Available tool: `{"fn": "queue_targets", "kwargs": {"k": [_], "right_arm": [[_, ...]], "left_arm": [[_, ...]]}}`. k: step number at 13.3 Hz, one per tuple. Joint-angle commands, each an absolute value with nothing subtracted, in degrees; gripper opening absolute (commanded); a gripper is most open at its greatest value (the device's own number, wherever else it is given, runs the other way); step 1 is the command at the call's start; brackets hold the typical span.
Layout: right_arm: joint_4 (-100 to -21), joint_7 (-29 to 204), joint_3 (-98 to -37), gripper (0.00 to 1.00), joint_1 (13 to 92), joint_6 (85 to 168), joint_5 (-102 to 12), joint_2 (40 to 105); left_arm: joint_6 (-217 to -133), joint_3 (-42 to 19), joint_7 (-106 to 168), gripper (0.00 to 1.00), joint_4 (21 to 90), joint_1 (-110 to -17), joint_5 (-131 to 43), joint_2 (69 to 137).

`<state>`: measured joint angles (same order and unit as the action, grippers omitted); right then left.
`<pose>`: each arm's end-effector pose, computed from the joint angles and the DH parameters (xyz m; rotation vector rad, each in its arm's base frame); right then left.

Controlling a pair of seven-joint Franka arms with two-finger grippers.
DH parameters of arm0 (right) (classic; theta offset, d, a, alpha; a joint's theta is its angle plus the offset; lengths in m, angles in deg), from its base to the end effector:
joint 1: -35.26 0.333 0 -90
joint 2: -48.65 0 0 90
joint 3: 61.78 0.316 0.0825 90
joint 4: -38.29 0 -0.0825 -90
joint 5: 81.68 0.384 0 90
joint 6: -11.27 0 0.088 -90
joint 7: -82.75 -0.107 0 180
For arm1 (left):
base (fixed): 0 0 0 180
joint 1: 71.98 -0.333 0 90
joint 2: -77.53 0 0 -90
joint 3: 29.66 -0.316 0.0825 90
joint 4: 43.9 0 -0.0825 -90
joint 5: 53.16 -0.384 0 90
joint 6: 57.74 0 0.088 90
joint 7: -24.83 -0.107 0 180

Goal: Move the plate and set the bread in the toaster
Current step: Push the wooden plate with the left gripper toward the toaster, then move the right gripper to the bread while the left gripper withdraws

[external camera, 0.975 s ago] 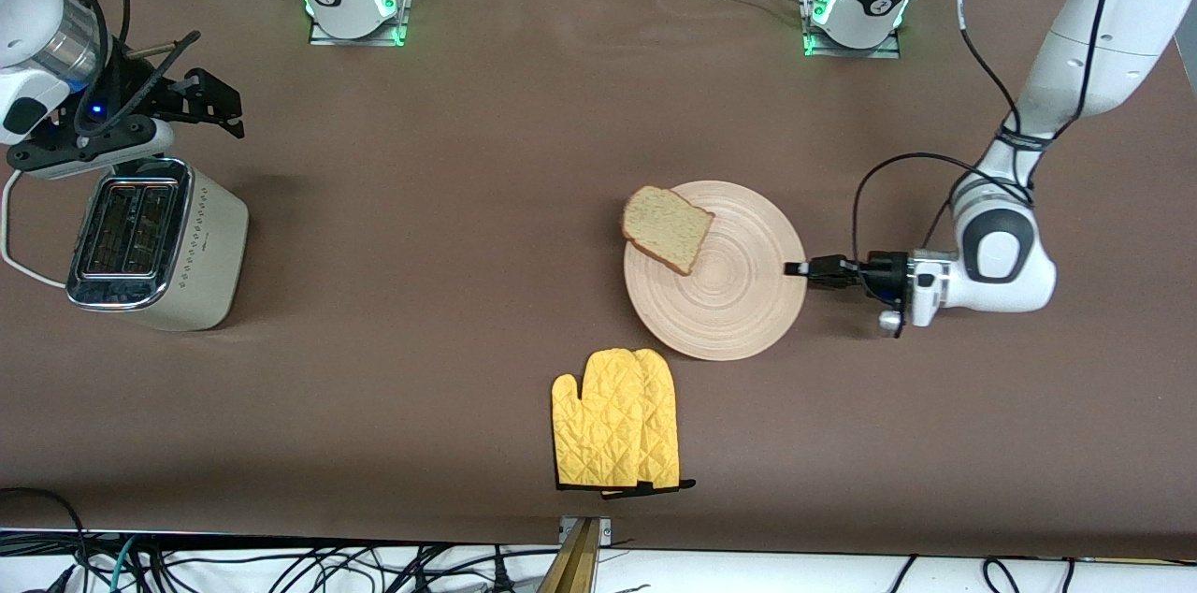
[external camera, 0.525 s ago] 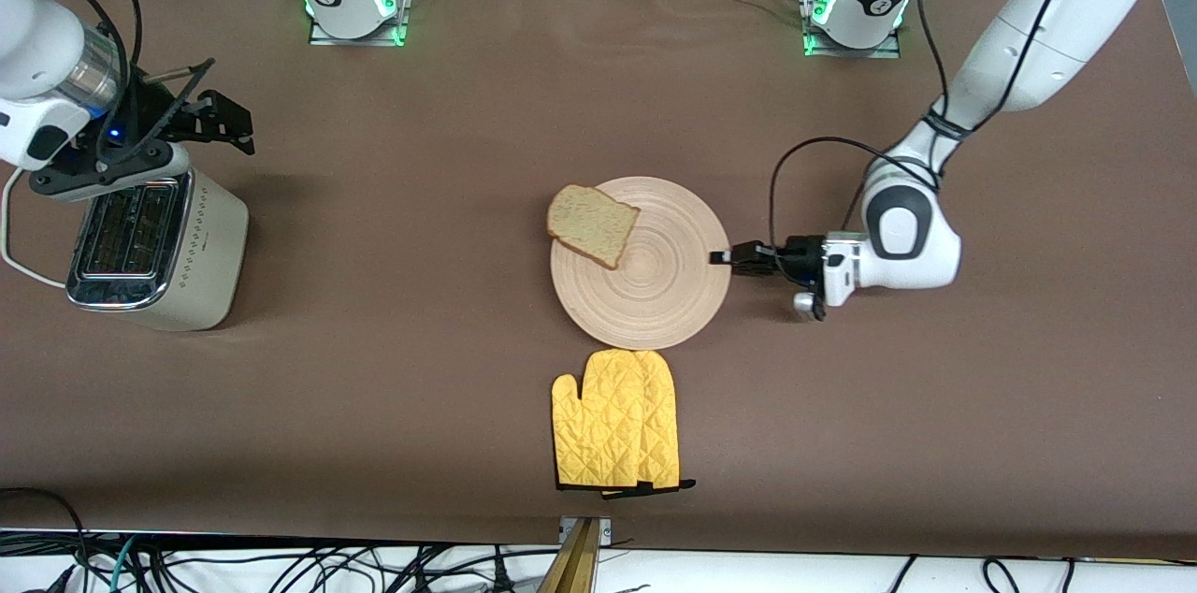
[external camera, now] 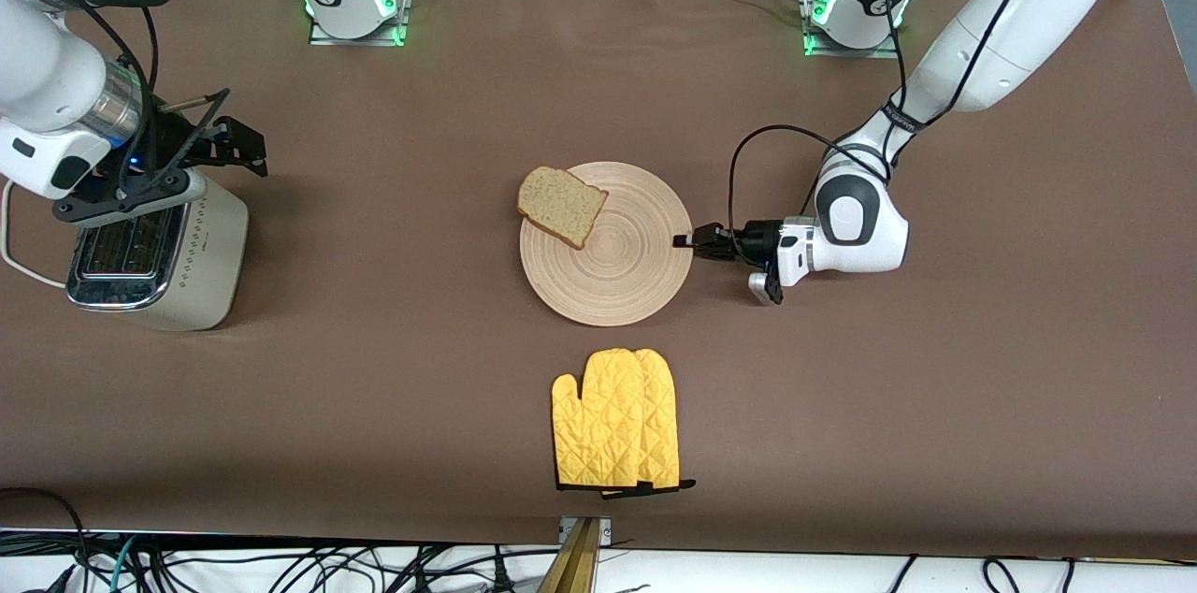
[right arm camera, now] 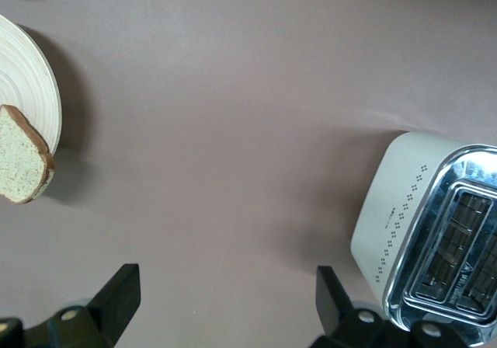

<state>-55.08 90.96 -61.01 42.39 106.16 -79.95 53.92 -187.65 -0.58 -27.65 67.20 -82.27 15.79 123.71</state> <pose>0.5781 0.0829 0.5515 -3.0786 -0.4301 0.1016 0.5411 -0.2165 0.1032 1.9845 -0.0880 -0.1286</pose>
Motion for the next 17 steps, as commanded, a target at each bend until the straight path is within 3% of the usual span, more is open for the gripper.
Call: {"fn": "queue_targets", "kwargs": {"k": [1,2,3,4,5,6,12,17], "right_arm": [[-55.75,90.84,-60.81,1.0,42.73,106.98,-78.96,53.58],[-55.93,90.84,-60.81,1.0,42.91,107.33,-78.96,53.58],[-56.02,90.75,-60.81,1.0,43.17,107.42,-78.96,53.58],[-56.02,90.75,-60.81,1.0,43.96,107.51,-78.96,53.66],[-56.02,90.75,-60.81,1.0,44.31,107.77,-78.79,53.66],[-56.46,90.66,-60.81,1.0,44.4,108.38,-78.0,54.01],[-63.46,81.62,-60.81,1.0,47.83,118.73,-70.82,57.97],[-74.28,71.36,-59.94,1.0,53.27,135.08,-63.95,60.25]], "left_arm": [[-186.85,0.13,-31.86,0.0,67.11,-83.49,18.21,124.11],[-186.85,0.22,-31.16,0.0,67.11,-83.49,18.21,124.02],[-186.85,0.22,-30.72,0.28,67.02,-83.41,18.21,123.93],[-186.85,0.22,-29.67,0.48,67.02,-83.49,18.3,123.76],[-186.85,0.22,-28.27,0.79,67.02,-83.49,18.21,123.5],[-186.85,0.22,-27.91,1.0,67.11,-83.49,18.3,123.06],[-183.87,-0.31,-19.49,1.0,66.32,-88.05,5.96,117.26],[-171.06,-0.22,-5.95,1.0,59.21,-94.21,-20.84,112.52]]}}
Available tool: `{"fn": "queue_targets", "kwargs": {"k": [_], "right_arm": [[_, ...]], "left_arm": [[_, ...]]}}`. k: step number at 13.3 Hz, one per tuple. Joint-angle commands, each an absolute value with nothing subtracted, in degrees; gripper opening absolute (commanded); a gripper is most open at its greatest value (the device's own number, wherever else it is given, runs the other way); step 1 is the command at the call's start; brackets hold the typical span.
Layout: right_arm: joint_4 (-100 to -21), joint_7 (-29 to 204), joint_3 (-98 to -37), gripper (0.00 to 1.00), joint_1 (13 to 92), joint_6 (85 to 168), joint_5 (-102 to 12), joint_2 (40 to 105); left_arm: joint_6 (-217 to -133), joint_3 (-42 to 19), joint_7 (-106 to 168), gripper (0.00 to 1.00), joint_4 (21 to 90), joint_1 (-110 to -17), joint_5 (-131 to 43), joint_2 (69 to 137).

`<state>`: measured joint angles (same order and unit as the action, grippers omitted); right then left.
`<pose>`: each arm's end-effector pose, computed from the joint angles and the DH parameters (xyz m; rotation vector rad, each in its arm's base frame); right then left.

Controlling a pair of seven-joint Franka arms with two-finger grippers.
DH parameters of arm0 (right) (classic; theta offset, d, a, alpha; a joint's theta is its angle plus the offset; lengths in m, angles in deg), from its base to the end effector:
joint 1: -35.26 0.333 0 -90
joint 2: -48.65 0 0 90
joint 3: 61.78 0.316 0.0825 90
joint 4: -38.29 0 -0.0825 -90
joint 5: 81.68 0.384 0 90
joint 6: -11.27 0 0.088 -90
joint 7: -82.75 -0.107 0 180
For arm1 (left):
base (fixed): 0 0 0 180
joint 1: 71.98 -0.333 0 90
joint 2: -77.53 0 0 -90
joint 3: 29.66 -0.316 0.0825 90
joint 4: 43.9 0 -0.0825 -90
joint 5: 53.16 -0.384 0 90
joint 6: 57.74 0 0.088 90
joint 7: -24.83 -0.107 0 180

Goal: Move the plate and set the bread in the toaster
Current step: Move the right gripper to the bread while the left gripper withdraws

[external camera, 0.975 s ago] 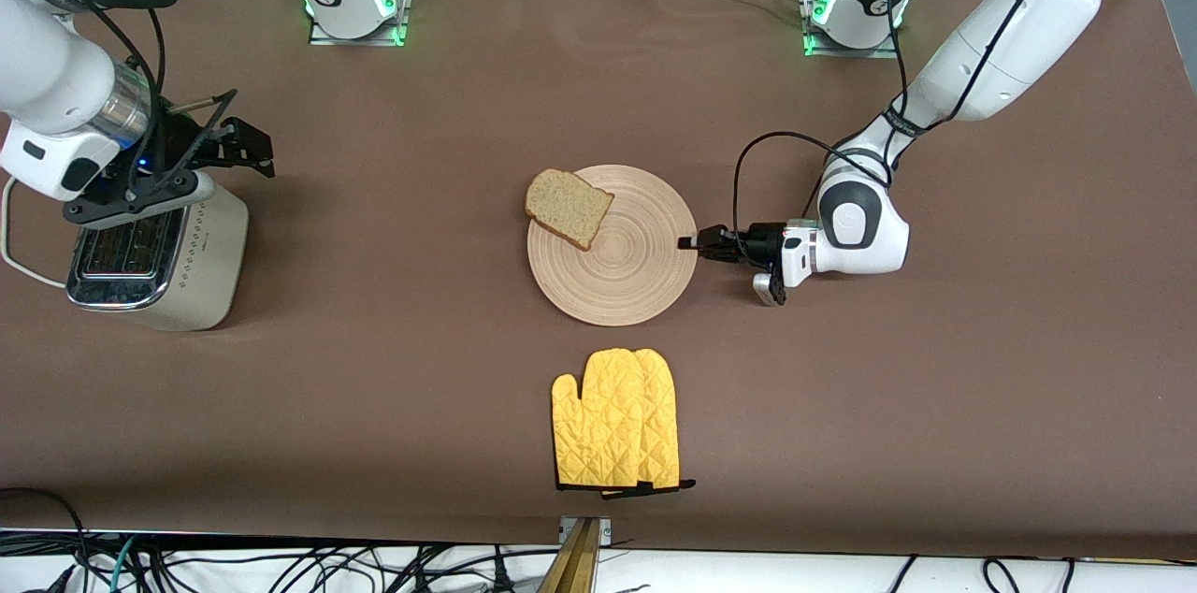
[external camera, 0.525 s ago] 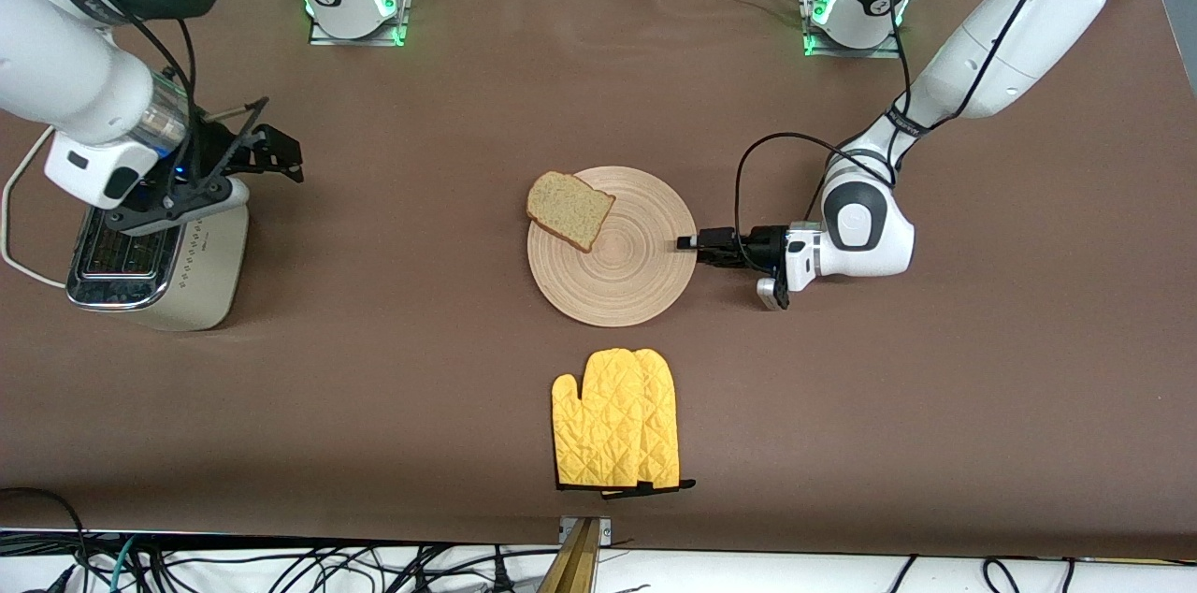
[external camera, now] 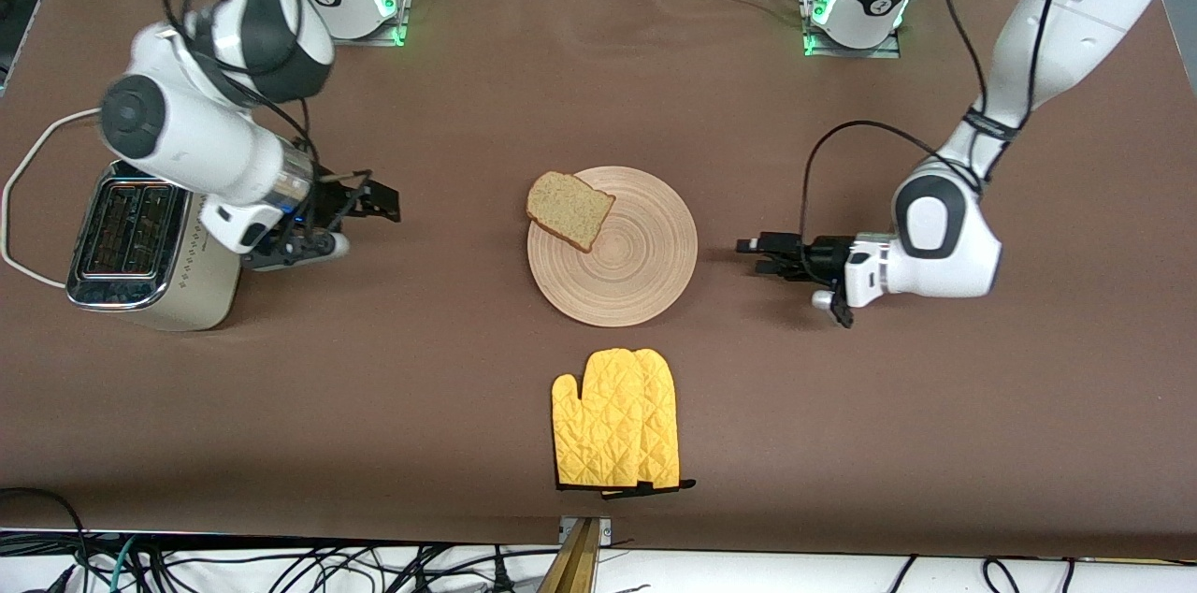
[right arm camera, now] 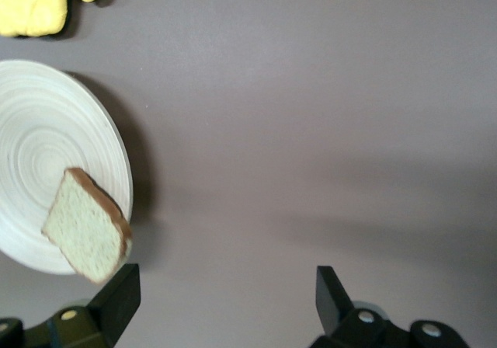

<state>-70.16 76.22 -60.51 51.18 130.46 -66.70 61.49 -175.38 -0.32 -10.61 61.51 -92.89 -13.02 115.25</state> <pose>0.5758 0.1912 0.3852 -2.9199 -0.0778 0.1221 0.6043 -0.1093 0.2044 2.1864 -0.2801 -0.2139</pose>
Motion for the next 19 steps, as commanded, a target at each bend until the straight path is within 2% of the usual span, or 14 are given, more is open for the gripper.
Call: {"fn": "queue_targets", "kwargs": {"k": [1,4,7,9,11,12,14,16,18,19], "right_arm": [[-75.95,69.33,-58.97,1.0,53.54,137.98,-62.71,60.6],[-80.35,68.0,-54.41,1.0,53.72,148.51,-54.2,63.85],[-84.22,59.5,-47.48,1.0,53.81,162.22,-53.38,68.23],[-85.72,54.99,-43.86,1.0,53.81,170.84,-53.38,71.67],[-86.34,53.49,-43.23,1.0,53.81,172.46,-53.38,72.21],[-86.34,53.05,-43.23,1.0,53.81,172.37,-53.38,72.21],[-86.69,52.7,-43.14,0.99,53.81,172.63,-53.38,72.47],[-87.74,52.7,-43.06,0.9,53.81,173.77,-53.38,72.74],[-88.36,52.61,-42.27,0.81,53.81,174.13,-52.95,72.65],[-88.63,52.61,-42.09,0.79,53.81,173.96,-51.81,72.3]], "left_arm": [[-168.51,-0.22,-3.49,1.0,57.54,-95.17,-25.6,111.46],[-158.59,-0.22,2.05,1.0,49.91,-96.23,-37.56,108.82],[-146.11,0.75,12.13,1.0,40.85,-95.45,-49.34,104.35],[-142.13,0.84,16.99,1.0,39.07,-93.26,-55.59,99.18],[-142.11,-0.21,21.9,1.0,39.68,-89.76,-59.12,92.59],[-142.12,-3.35,25.15,1.0,39.51,-86.25,-60.52,90.47],[-142.64,-15.71,26.06,1.0,39.95,-76.33,-60.1,86.86],[-145.44,-24.53,26.06,1.0,42.74,-70.6,-58.45,83.52],[-153.49,-27.63,25.19,1.0,51.15,-70.05,-51.33,76.76],[-154.32,-27.9,25.44,1.0,52.5,-69.87,-51.4,75.87]]}}
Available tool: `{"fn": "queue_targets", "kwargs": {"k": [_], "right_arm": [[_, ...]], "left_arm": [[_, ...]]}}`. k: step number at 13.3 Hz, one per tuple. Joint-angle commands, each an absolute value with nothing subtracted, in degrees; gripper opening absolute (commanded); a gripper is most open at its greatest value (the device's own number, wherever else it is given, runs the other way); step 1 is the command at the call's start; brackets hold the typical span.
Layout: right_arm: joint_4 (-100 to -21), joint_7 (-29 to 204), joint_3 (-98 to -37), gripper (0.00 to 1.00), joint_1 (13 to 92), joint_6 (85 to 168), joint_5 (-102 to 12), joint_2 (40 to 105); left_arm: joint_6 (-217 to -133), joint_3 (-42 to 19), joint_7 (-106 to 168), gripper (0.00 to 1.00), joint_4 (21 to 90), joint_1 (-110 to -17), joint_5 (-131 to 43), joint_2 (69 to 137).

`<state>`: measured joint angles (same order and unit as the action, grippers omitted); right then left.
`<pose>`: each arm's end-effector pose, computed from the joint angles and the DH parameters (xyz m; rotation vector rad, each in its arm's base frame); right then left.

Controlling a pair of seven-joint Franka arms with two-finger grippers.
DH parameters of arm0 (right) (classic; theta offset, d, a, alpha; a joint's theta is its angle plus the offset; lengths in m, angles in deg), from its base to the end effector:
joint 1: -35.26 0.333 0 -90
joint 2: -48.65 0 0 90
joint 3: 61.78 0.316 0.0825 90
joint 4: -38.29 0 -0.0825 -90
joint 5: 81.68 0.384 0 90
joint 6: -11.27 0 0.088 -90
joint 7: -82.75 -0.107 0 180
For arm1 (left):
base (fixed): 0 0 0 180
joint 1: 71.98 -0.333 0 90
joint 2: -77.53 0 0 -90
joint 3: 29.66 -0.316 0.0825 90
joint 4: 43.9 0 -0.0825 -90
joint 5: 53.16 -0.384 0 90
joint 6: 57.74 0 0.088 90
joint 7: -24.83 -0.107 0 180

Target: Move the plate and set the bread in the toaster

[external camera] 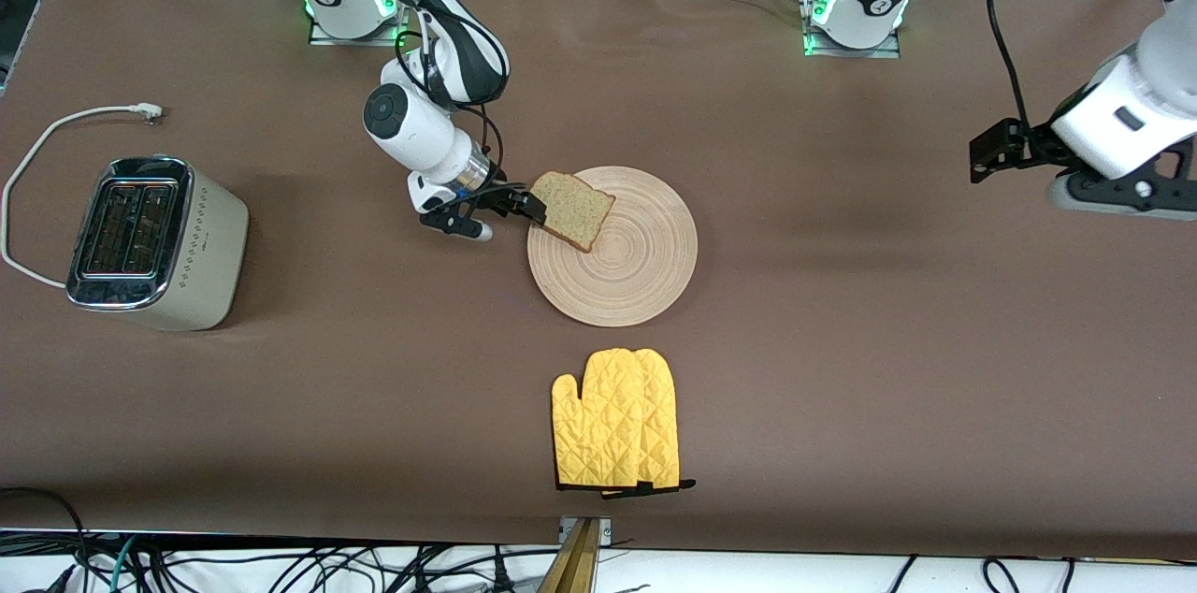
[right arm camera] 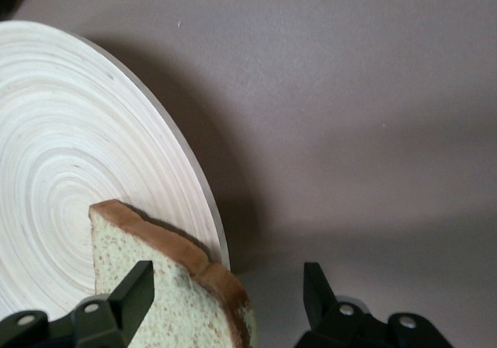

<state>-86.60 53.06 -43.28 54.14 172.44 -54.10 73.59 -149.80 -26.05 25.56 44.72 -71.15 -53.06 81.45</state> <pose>0.4724 0.3320 0.2134 -2.7199 0.4826 0.0366 0.5766 -0.0437 0.6004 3.1343 -0.1012 -0.0133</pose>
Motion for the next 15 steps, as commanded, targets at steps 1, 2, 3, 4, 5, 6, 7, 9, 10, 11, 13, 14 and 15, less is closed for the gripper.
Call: {"fn": "queue_targets", "kwargs": {"k": [1,2,3,4,5,6,7,9,10,11,13,14,15], "right_arm": [[-89.5,52.17,-41.83,0.79,53.81,173.95,-51.63,71.69],[-90.12,51.38,-40.52,0.79,53.81,173.95,-51.63,70.99],[-90.47,51.29,-40.33,0.78,53.81,173.78,-51.63,70.37],[-90.56,51.46,-40.33,0.78,53.72,173.52,-51.63,70.01],[-90.82,51.46,-40.33,0.77,53.72,173.51,-51.63,70.01],[-90.83,51.46,-40.33,0.72,53.72,173.51,-51.63,70.01],[-90.83,51.55,-40.33,0.67,53.72,173.51,-51.63,70.1],[-90.83,51.73,-40.42,0.5,53.72,173.6,-51.63,70.36],[-90.83,51.73,-40.42,0.44,53.72,173.69,-51.63,70.54],[-90.83,51.82,-40.42,0.42,53.72,173.69,-51.63,70.54],[-90.83,52.25,-40.42,0.22,53.72,173.6,-51.63,70.54],[-90.83,52.34,-40.42,0.07,53.72,173.6,-51.63,70.45],[-90.74,52.52,-40.42,0.0,53.72,173.6,-51.63,70.28]], "left_arm": [[-153.72,-27.99,25.53,1.0,52.78,-69.78,-51.75,75.25],[-151.89,-27.9,25.53,1.0,52.69,-69.78,-53.32,75.24],[-150.83,-27.82,25.53,1.0,52.17,-69.87,-53.85,75.41],[-149.95,-27.64,25.36,1.0,51.56,-70.04,-53.86,75.85],[-149.76,-27.64,25.45,1.0,50.94,-70.13,-53.86,76.03],[-149.33,-27.64,25.36,1.0,50.59,-70.13,-53.77,76.47],[-149.32,-27.55,25.45,1.0,50.5,-70.13,-53.86,76.56],[-149.32,-27.55,25.27,1.0,50.06,-70.22,-53.77,76.82],[-149.32,-27.55,25.36,1.0,50.06,-70.22,-53.77,76.82],[-149.32,-27.46,25.45,1.0,49.97,-70.13,-53.77,76.91],[-149.24,-27.38,25.45,1.0,49.97,-70.05,-53.77,76.91],[-149.23,-27.46,25.45,1.0,49.97,-69.96,-53.86,76.91],[-149.23,-27.38,25.45,1.0,49.88,-69.96,-53.77,76.91]]}}
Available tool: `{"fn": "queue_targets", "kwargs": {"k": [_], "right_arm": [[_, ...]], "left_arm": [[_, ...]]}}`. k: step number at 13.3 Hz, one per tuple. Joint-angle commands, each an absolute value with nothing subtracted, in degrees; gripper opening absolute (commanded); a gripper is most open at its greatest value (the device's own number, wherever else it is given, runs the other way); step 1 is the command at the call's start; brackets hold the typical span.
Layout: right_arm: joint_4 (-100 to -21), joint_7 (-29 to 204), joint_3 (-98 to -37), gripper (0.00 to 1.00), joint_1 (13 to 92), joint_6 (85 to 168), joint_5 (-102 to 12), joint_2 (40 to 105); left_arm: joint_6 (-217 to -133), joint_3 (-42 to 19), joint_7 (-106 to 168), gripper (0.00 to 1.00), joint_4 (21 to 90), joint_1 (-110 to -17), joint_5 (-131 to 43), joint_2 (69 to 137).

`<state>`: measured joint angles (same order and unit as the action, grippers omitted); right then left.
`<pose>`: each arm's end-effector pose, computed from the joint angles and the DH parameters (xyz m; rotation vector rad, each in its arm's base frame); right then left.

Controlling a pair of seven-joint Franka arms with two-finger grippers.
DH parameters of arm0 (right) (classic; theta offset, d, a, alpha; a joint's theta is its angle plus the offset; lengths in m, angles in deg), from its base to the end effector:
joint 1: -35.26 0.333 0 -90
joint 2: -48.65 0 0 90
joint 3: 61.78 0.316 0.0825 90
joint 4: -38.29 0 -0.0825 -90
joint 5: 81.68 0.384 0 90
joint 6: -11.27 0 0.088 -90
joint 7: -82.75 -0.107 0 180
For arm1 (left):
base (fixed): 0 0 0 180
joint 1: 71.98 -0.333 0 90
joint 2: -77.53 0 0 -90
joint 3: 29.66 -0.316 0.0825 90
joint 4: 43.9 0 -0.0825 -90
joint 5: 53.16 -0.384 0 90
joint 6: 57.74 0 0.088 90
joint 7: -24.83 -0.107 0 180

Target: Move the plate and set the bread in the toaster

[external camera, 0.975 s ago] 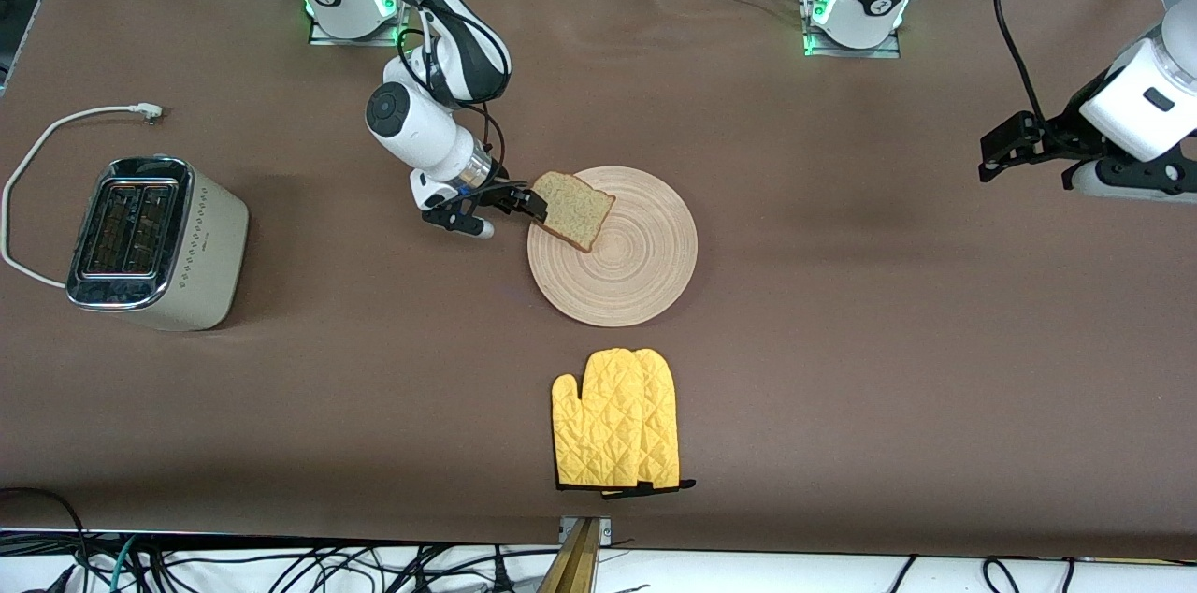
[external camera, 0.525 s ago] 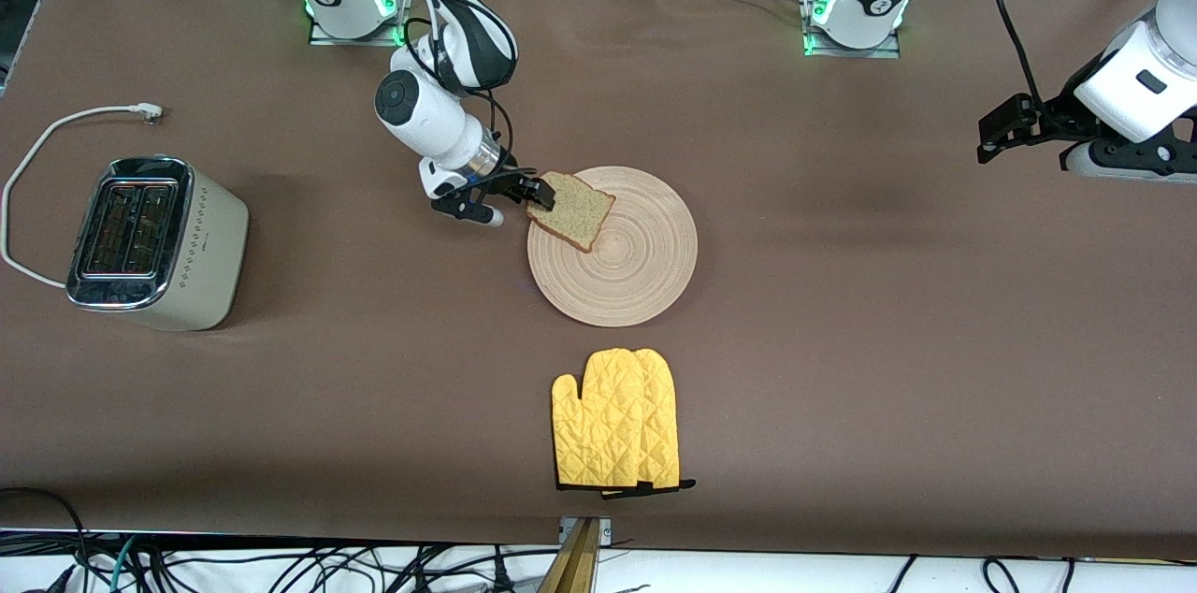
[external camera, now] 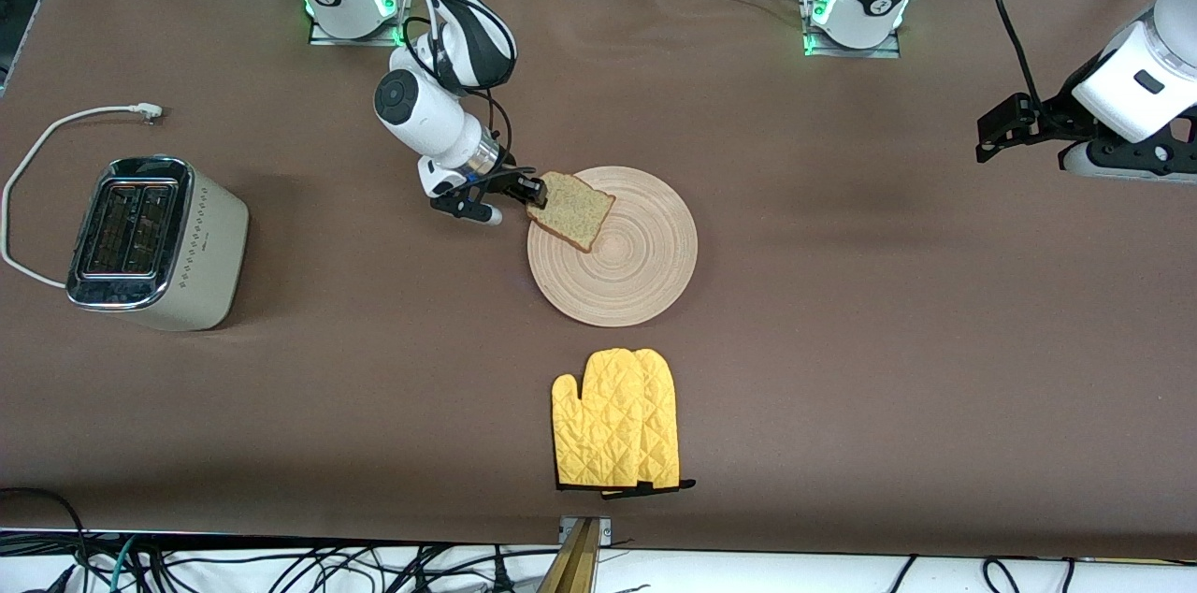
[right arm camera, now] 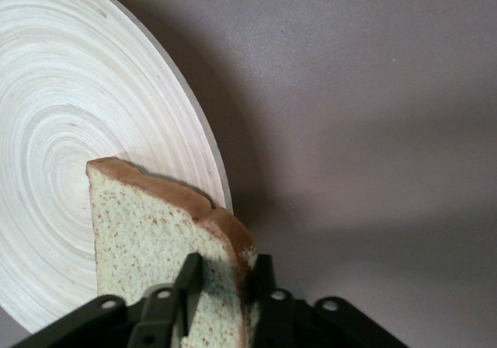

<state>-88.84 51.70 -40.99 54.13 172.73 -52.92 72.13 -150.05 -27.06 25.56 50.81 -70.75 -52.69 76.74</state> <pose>0.4501 0.3433 0.2157 -2.7135 0.4879 0.0724 0.5505 -0.0379 0.5967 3.1337 -0.0841 -0.0445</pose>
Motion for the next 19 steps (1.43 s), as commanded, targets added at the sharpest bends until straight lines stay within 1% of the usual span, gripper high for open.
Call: {"fn": "queue_targets", "kwargs": {"k": [1,3,4,5,7,10,12,15,17,19], "right_arm": [[-90.56,52.69,-40.42,0.0,53.72,173.6,-51.63,70.36],[-89.95,52.61,-40.42,0.0,53.72,173.17,-51.71,69.93],[-89.25,52.61,-40.51,0.0,53.72,171.42,-51.71,69.14],[-87.94,52.43,-40.85,0.0,53.72,168.01,-51.8,68.09],[-84.25,52.52,-44.18,0.0,53.72,157.92,-53.28,65.72],[-76.44,52.43,-49.63,0.0,53.72,142.53,-62.93,63.95],[-70.47,53.57,-52.36,0.0,53.72,133.48,-70.04,64.03],[-61.32,59.0,-54.73,0.0,52.76,121.78,-77.61,64.82],[-57.88,63.48,-56.58,0.0,51.44,117.46,-81.23,65.61],[-56.99,70.94,-58.07,0.0,48.64,116.92,-81.94,65.53]], "left_arm": [[-149.23,-27.38,25.45,1.0,49.97,-69.87,-53.77,76.91],[-149.23,-27.2,25.8,1.0,49.88,-69.69,-53.86,76.91],[-149.15,-27.11,25.62,1.0,49.97,-69.78,-53.86,76.82],[-149.15,-27.2,25.53,1.0,49.88,-70.04,-53.86,76.91],[-149.15,-27.29,25.53,1.0,49.88,-70.13,-53.86,76.91],[-149.15,-27.2,25.53,1.0,49.88,-70.13,-53.86,76.91],[-149.15,-27.2,25.53,1.0,49.88,-70.05,-53.86,76.91],[-148.88,-27.2,25.53,1.0,49.88,-70.05,-53.86,76.91],[-148.8,-27.2,25.53,1.0,49.88,-70.05,-53.86,76.91],[-148.8,-27.2,25.45,1.0,49.88,-70.13,-53.86,76.91]]}}
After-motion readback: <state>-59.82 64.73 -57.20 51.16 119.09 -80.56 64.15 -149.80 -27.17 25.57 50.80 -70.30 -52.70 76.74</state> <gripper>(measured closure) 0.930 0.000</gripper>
